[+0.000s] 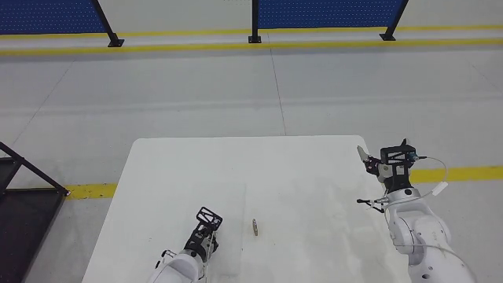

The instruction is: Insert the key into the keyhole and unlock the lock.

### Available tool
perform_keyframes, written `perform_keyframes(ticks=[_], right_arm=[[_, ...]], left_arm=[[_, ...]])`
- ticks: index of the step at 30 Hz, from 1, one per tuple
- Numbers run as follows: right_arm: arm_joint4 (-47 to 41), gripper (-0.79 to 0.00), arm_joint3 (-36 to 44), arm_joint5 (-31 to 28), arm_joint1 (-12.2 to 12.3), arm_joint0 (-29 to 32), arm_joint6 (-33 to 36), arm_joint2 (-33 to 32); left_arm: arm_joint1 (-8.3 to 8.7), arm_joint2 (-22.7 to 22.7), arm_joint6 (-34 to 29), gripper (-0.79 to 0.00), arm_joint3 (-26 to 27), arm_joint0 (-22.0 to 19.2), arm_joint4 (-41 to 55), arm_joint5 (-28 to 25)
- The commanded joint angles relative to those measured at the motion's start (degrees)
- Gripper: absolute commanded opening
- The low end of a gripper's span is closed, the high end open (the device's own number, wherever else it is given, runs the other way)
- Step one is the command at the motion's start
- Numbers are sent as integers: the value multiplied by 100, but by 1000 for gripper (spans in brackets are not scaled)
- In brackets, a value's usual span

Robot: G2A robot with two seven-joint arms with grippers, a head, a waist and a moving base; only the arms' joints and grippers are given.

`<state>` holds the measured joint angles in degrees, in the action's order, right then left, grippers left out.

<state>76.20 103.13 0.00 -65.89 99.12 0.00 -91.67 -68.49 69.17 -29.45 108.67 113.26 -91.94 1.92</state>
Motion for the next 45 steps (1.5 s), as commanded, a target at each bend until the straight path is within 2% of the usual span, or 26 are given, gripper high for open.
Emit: perform_keyframes(ticks=[1, 5, 8, 12, 14, 19, 23, 27, 30, 35, 39, 45], right_arm=[[0, 0, 0, 0, 0, 0, 0, 0], [0, 0, 0, 0, 0, 0, 0, 0], [0, 0, 0, 0, 0, 0, 0, 0], [0, 0, 0, 0, 0, 0, 0, 0], [0, 0, 0, 0, 0, 0, 0, 0], [0, 0, 0, 0, 0, 0, 0, 0], [276, 0, 71, -22, -4, 138, 25, 106], [571, 0, 486, -394, -7, 697, -72, 392], [1259, 0, 811, -661, 8, 1239, -142, 736], [2228, 0, 931, -1069, 13, 1798, -167, 1562], [2548, 0, 684, -1365, -22, 1781, 25, 2255], [2228, 0, 154, -1479, -150, 1368, 418, 3084]], left_arm=[[8, 60, 88, -785, 92, 82, 111, -17], [38, 275, 438, -785, 383, 294, 475, -191], [80, 626, 1089, -785, 632, 544, 1087, -589], [155, 1307, 2423, -785, 709, 930, 2209, -1626], [204, 1623, 3073, -785, 636, 1141, 2657, -2478], [287, 2254, 4699, -785, 245, 1363, 2957, -3985], [310, 2451, 5650, -785, -139, 1351, 2893, -4653], [317, 2462, 6120, -785, -435, 1206, 2644, -4910], [315, 2423, 6398, -785, -666, 1090, 2462, -4941], [316, 2419, 6432, -785, -716, 1058, 2438, -4952], [316, 2419, 6432, -785, -716, 1058, 2438, -4952], [316, 2419, 6432, -785, -716, 1058, 2438, -4952]])
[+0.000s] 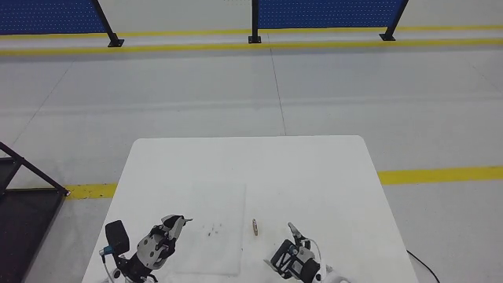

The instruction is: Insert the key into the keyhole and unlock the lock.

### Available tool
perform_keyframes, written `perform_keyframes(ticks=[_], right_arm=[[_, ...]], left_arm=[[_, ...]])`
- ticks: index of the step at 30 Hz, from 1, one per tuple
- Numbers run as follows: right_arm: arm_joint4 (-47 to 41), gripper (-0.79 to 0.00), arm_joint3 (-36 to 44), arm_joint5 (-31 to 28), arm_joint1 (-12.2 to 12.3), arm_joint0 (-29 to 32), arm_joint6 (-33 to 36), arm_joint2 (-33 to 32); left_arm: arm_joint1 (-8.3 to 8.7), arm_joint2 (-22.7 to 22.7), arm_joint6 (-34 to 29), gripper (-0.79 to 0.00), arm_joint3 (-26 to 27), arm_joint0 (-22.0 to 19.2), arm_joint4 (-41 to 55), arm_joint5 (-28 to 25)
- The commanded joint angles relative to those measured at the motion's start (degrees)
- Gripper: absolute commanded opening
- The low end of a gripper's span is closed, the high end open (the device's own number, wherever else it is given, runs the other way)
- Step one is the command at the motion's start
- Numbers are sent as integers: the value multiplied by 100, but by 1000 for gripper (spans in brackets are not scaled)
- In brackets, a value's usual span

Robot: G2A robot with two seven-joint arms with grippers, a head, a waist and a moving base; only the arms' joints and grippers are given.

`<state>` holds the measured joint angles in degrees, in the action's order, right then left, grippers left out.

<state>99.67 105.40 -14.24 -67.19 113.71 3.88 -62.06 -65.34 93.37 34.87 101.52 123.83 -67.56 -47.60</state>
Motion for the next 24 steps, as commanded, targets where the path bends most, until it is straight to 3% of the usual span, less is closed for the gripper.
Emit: perform_keyframes(ticks=[1, 6, 9, 16, 19, 20, 21, 24], right_arm=[[-225, 0, -139, 12, -49, -187, 39, 218], [-1205, 0, -592, 140, -223, -744, 328, 674], [-1511, 0, -884, 522, -335, -1106, 436, 887], [-1579, 0, -1499, 1306, -533, -1671, 518, 1311], [-1660, -163, -1687, 1399, -590, -1819, 524, 1427], [-1655, -240, -1736, 1434, -604, -1855, 506, 1455], [-1659, -372, -1774, 1460, -616, -1880, 488, 1483], [-1631, -431, -1867, 1528, -643, -1941, 468, 1551]], left_arm=[[0, 0, 0, -785, 0, 0, 0, 0], [0, 0, 0, -785, 0, 0, 0, 0], [0, 0, 0, -785, 0, 0, 0, 0], [0, 0, 0, -785, 0, 0, 0, 0], [0, 0, 0, -785, 0, 0, 0, 0], [0, 0, 0, -785, 0, 0, 0, 0], [0, 0, 0, -785, 0, 0, 0, 0], [0, 0, 0, -785, 0, 0, 0, 0]])
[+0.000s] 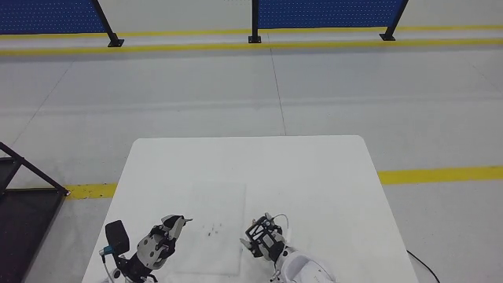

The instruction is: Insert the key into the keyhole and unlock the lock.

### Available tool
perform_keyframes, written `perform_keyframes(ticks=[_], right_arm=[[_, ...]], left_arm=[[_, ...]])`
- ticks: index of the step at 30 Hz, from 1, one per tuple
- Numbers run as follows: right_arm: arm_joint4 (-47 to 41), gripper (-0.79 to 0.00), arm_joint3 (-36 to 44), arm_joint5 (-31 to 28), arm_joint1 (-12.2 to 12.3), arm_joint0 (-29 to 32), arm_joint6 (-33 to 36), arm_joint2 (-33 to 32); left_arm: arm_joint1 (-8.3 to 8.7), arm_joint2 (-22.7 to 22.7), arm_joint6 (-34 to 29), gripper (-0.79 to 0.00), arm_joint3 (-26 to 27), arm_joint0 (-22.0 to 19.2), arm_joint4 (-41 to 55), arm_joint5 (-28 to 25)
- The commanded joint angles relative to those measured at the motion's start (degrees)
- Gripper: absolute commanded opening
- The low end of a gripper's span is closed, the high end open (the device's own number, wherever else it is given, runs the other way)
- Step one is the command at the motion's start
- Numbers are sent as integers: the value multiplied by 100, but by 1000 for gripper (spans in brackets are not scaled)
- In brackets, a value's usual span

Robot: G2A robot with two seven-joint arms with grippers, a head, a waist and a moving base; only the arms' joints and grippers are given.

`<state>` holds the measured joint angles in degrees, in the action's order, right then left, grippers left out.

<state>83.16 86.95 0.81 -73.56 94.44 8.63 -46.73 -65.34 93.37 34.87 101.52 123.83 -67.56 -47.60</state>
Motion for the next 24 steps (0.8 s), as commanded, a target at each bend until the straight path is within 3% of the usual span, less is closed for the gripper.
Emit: perform_keyframes(ticks=[1, 4, 8, 18, 19, 24], right_arm=[[24, -440, -43, 38, -13, -23, -17, 38], [58, -480, -88, 79, -27, -45, -29, 77], [99, -474, -120, 134, -37, -50, -54, 99], [61, -705, -168, 142, -54, -80, -17, 103], [55, -767, -172, 135, -56, -84, -19, 104], [-50, -785, -11, 15, -36, -35, -233, 26]], left_arm=[[0, 0, 0, -785, 0, 0, 0, 0], [0, 0, 0, -785, 0, 0, 0, 0], [0, 0, 0, -785, 0, 0, 0, 0], [0, 0, 0, -785, 0, 0, 0, 0], [0, 0, 0, -785, 0, 0, 0, 0], [0, 0, 0, -785, 0, 0, 0, 0]])
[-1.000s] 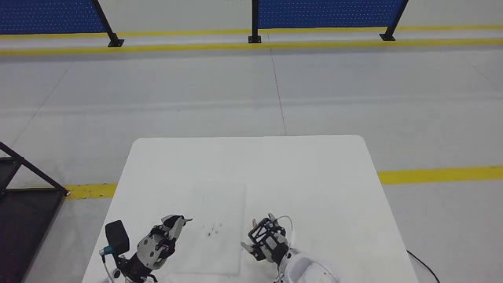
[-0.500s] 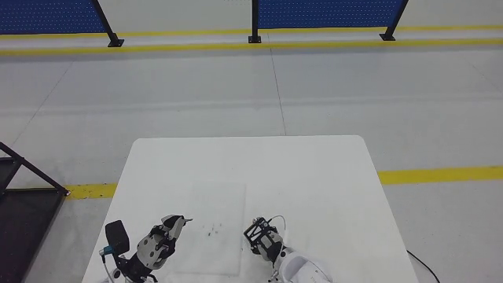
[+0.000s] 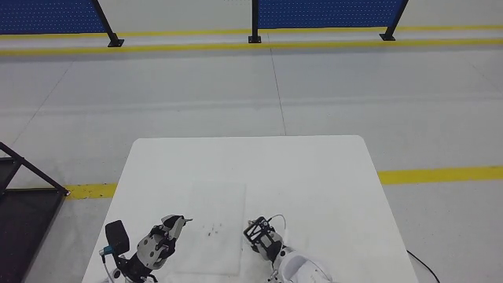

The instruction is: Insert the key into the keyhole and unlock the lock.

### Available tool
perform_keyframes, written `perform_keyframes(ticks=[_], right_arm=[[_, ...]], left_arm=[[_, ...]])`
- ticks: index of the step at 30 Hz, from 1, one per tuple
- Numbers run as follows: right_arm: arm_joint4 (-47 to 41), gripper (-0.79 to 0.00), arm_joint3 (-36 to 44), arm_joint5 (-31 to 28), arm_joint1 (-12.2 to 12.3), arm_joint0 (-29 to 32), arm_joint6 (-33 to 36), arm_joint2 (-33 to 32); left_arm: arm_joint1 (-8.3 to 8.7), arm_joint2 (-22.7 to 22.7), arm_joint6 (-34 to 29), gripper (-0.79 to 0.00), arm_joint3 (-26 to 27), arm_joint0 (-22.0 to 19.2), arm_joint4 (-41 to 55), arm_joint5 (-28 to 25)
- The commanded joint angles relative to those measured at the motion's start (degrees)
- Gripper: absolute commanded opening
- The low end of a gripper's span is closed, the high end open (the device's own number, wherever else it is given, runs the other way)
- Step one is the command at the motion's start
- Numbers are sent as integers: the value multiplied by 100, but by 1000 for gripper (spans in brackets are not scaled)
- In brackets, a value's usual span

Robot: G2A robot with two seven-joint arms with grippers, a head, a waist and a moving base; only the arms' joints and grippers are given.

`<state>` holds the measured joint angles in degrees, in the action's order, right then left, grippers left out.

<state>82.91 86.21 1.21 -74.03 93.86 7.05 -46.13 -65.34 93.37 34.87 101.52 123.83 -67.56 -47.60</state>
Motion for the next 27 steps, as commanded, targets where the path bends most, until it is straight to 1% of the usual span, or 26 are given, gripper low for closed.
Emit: perform_keyframes(ticks=[1, 3, 8, 13, 27], right_arm=[[-74, -785, 155, -100, 27, 69, -182, -83], [-222, -785, 379, -252, 77, 193, -443, -254], [-334, -785, 863, -1214, 270, 578, -1133, -710], [-223, -785, 1105, -1725, 416, 900, -1694, -1073], [-277, -785, 1103, -1712, 412, 898, -1686, -1068]], left_arm=[[0, 0, 0, -785, 0, 0, 0, 0], [0, 0, 0, -785, 0, 0, 0, 0], [0, 0, 0, -785, 0, 0, 0, 0], [0, 0, 0, -785, 0, 0, 0, 0], [-2, -7, -10, -785, 5, -13, 26, 17]])
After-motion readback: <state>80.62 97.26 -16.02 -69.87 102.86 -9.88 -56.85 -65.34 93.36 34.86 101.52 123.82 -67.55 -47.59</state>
